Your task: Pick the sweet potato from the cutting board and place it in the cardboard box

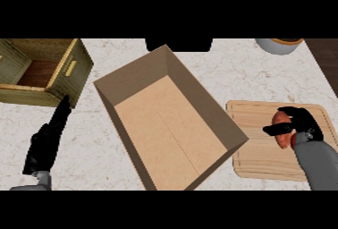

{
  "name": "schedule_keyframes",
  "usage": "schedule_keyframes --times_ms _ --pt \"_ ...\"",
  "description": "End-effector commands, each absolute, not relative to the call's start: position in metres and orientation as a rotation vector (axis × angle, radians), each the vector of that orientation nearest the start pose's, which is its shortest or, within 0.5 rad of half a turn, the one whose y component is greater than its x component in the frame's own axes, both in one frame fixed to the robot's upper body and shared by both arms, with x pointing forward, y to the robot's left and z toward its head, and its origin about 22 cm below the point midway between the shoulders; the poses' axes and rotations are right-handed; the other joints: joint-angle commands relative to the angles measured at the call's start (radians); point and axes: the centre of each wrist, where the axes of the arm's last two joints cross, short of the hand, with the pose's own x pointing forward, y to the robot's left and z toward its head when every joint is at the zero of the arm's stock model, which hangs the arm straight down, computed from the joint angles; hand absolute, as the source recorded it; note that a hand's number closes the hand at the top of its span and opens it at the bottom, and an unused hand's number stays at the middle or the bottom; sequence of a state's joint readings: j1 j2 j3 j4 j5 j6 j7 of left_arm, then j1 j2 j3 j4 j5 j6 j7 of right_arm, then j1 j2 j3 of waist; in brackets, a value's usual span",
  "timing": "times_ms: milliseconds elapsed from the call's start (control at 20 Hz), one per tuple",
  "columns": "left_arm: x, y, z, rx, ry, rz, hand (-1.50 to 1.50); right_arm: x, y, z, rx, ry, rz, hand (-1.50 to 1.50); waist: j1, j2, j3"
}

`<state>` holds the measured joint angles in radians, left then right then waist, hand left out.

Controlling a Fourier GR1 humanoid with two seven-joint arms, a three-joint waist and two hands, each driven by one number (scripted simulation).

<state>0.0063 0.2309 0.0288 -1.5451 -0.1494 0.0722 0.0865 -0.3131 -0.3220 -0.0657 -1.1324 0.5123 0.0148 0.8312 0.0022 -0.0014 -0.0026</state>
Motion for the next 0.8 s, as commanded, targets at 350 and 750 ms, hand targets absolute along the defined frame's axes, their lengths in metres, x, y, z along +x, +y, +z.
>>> schedule_keyframes --times_ms 350,750 --pt "0.237 0.295 0.01 0.378 -1.439 -0.209 0.0 0.3 -0.31 0.006 -1.023 -0.649 0.499 1.5 -0.008 -0.001 0.002" --pt "0.234 0.295 0.007 0.411 -1.431 -0.181 0.0 0.235 -0.243 -0.003 -0.977 -1.036 1.108 1.5 -0.028 -0.009 0.001"
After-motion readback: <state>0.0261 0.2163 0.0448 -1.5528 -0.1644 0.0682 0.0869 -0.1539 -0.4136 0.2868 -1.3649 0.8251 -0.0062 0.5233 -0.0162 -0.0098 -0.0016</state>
